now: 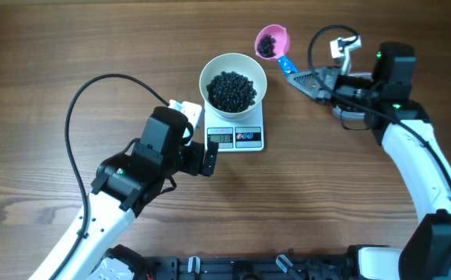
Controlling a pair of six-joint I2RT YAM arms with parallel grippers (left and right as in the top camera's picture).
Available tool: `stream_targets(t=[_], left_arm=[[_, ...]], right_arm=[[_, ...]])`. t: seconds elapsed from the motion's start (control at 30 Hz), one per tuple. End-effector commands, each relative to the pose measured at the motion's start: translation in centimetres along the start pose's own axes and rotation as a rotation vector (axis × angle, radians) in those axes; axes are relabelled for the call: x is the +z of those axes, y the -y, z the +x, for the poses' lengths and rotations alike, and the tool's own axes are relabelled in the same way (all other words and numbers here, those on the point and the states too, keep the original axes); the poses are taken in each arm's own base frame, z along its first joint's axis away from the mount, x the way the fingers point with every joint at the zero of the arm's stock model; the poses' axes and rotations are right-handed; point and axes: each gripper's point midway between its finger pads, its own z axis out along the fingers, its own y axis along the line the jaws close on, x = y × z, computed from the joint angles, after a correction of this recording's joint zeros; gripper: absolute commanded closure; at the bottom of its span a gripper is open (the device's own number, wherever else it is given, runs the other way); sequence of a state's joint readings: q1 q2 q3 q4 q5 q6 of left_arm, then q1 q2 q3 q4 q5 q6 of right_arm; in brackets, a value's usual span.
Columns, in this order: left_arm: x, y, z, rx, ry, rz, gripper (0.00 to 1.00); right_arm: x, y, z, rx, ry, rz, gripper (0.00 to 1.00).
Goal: Scoop item into bowl and weigh 150g on scale
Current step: 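Lift the filled scoop and carry it over the white bowl, then tilt the scoop with the right gripper to pour beans into the bowl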
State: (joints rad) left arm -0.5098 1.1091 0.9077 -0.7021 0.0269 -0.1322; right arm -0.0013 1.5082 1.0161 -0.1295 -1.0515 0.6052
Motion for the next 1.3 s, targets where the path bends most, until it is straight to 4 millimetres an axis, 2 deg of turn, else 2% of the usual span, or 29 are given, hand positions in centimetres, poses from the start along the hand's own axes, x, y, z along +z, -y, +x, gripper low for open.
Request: stream_targets(t=[0.0,0.17,0.33,0.47,0.7,0.93,1.1,1.27], left_arm=[[-0.1,0.1,-0.2,0.023,0.006,-0.002,0.00],[-0.1,0.1,-0.2,0.024,0.006,-0.002,0.00],[-0.1,0.1,-0.2,0.024,0.006,-0.002,0.00],[-0.1,0.1,-0.2,0.024,0.006,-0.002,0.00],[-0.1,0.1,-0.2,0.023,0.006,-0.002,0.00],[-0.1,0.1,-0.2,0.024,0.006,-0.002,0.00],[-0.1,0.1,-0.2,0.024,0.006,-0.002,0.00],[-0.1,0.1,-0.2,0.024,0.006,-0.002,0.00]], right_arm=[[1.3,0.8,-0.3,-0.067,0.026,0.077,0.96],[2.7,0.0,1.0,-0.202,-0.018,0.066,0.96],[3.7,0.6,1.1,-0.240,0.000,0.137,0.96],[4.3,0.5,1.7,-0.368,-0.027,0.143,0.96],[4.9,2.6,2.5,-0.471,-0.049,0.291,0.96],[5.7,2.5,3.1,-0.544,-0.067,0.322,0.96],[6.3,2.2,4.0,-0.661,-0.111,0.312,0.96],[6.2,3.8,4.6,-0.734,-0.151,0.429,0.96]])
